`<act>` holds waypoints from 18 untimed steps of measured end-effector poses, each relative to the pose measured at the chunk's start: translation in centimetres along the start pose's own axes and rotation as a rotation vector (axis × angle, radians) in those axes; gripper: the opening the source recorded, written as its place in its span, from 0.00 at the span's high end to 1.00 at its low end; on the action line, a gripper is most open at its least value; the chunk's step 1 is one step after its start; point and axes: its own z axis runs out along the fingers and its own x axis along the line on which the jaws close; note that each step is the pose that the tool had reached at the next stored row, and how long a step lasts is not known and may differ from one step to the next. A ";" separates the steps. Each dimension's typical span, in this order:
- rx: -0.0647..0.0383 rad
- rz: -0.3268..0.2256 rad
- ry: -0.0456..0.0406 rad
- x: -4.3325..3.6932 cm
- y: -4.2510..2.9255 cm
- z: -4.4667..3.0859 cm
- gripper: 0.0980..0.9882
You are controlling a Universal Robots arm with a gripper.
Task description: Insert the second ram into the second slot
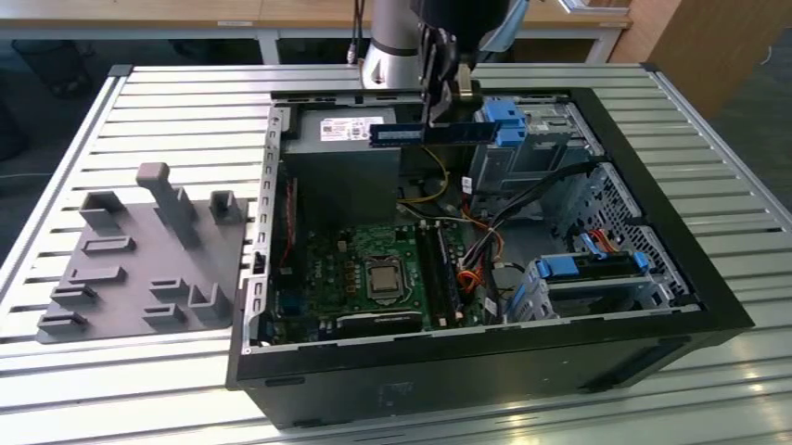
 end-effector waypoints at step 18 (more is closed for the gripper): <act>0.004 0.264 -0.0086 0.30 -0.01 0.52 0.96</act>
